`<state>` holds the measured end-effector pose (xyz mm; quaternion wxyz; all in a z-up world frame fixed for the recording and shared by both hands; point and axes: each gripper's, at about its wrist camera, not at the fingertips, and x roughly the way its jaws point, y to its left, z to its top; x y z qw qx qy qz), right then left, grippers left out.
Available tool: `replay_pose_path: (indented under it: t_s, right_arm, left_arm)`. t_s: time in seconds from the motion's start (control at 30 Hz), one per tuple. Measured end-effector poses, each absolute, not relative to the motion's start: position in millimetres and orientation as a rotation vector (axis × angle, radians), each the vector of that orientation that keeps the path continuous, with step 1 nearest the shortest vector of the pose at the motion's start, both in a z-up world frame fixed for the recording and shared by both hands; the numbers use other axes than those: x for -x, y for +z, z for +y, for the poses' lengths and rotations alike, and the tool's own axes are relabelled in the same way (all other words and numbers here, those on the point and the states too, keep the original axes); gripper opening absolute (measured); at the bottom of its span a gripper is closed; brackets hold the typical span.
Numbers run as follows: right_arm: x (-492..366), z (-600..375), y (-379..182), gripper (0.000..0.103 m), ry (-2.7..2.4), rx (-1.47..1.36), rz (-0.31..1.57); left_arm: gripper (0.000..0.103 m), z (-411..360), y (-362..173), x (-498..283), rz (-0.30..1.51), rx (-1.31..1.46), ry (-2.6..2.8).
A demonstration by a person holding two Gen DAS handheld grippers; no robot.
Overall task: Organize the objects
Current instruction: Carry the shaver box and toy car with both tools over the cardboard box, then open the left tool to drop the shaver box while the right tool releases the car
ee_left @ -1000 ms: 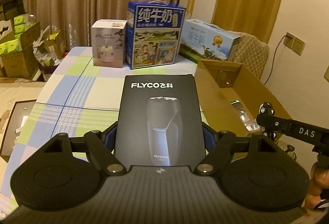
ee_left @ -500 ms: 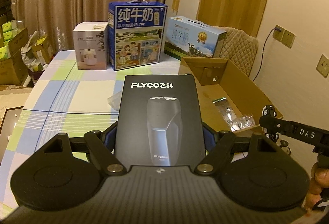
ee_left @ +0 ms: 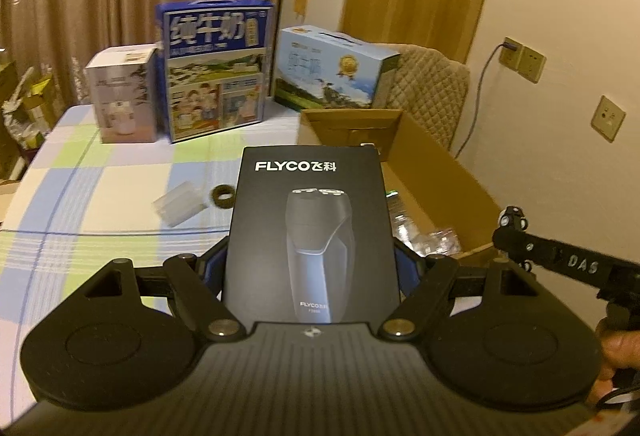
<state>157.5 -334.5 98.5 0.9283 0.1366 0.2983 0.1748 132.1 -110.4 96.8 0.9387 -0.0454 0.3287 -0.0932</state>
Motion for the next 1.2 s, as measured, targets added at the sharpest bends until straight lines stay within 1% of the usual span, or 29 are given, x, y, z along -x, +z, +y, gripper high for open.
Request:
replay_pose_path:
  t_s: [0.33, 0.73, 0.77, 0.8, 0.97, 1.2]
  right_arm:
    - [-197, -366, 104, 0.027, 0.311, -0.248, 0.606]
    - [-238, -385, 92, 0.027, 0.276, -0.233, 0.631]
    - [-240, -385, 90, 0.027, 0.277, -0.234, 0.637]
    - [-241, -384, 89, 0.027, 0.276, -0.234, 0.640]
    - [-245, -383, 85, 0.027, 0.277, -0.236, 0.648]
    - [-245, -375, 88, 0.027, 0.303, -0.240, 0.649]
  left_arm:
    - [0.076, -171, 103, -186, 0.666, 0.089, -0.286]
    - [0.077, -223, 85, -247, 0.671, 0.074, -0.346]
    - [0.079, -225, 83, -252, 0.673, 0.080, -0.352]
    - [0.087, -225, 80, -255, 0.679, 0.082, -0.355]
    - [0.087, -212, 78, -256, 0.671, 0.054, -0.331]
    - [0.087, -163, 74, -247, 0.688, 0.063, -0.259]
